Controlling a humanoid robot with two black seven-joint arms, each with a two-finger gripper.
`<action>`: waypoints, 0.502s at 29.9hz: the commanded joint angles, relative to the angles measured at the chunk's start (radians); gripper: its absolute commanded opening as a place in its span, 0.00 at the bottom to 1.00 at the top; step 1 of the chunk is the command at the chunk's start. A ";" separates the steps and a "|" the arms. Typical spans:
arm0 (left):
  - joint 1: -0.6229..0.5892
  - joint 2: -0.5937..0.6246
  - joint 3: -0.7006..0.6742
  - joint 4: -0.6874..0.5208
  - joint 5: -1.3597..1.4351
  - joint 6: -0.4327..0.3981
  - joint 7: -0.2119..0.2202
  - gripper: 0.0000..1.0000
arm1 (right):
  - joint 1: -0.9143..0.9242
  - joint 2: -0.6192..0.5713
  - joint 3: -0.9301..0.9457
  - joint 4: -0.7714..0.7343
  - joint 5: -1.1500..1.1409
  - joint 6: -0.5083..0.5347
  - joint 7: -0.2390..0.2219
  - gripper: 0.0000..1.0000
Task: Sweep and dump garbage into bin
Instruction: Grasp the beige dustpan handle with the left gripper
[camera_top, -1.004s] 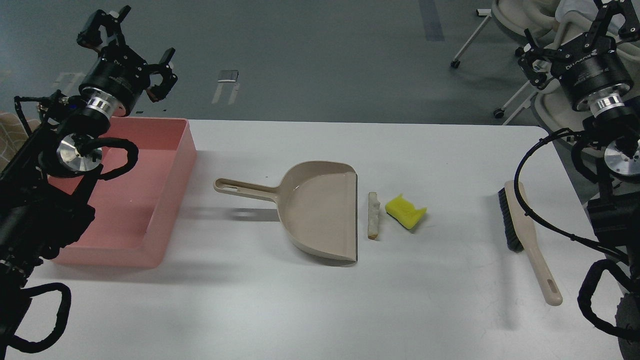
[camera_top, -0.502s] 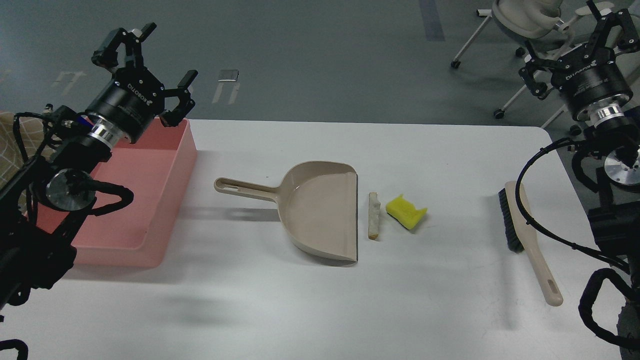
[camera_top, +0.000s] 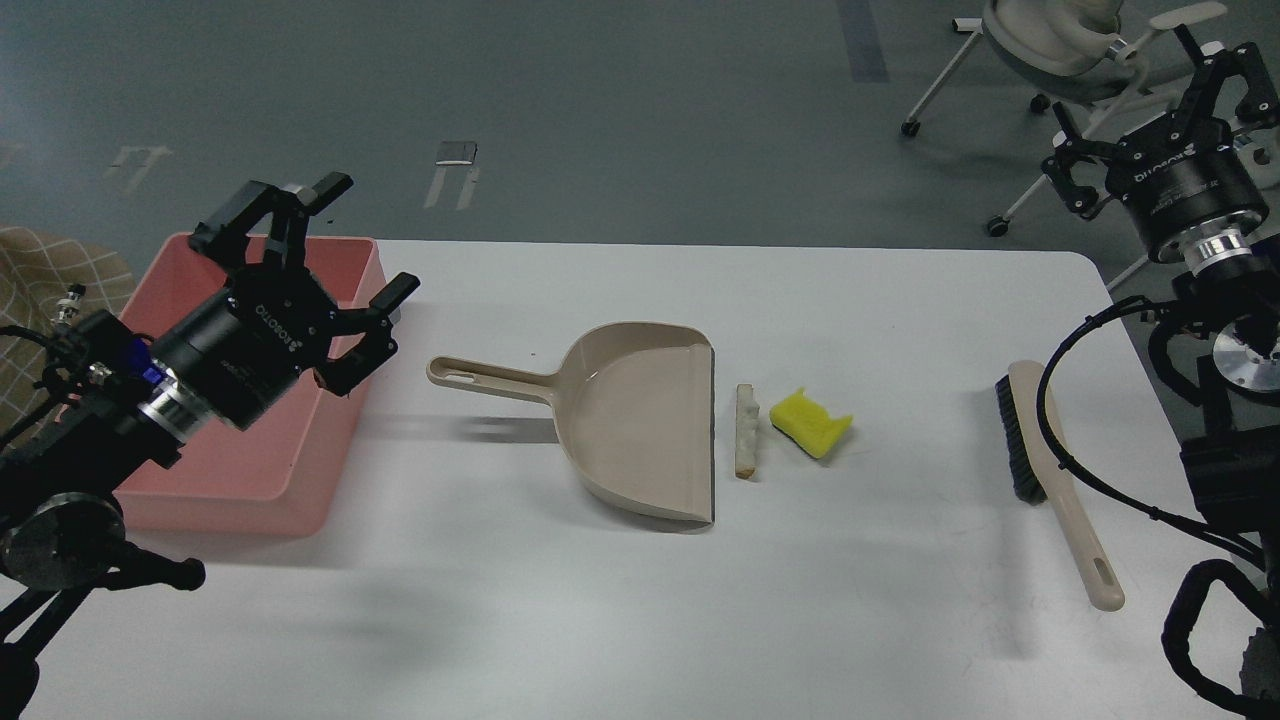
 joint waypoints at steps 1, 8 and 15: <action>0.030 -0.008 0.029 -0.010 0.093 0.050 0.008 0.94 | -0.004 -0.001 0.000 0.001 0.000 0.000 0.000 1.00; -0.029 -0.022 0.183 0.010 0.305 0.110 0.012 0.91 | -0.011 -0.011 0.000 -0.001 0.000 0.000 0.000 1.00; -0.157 -0.117 0.391 0.099 0.325 0.181 0.017 0.91 | -0.011 -0.031 0.000 -0.002 -0.002 0.000 0.000 1.00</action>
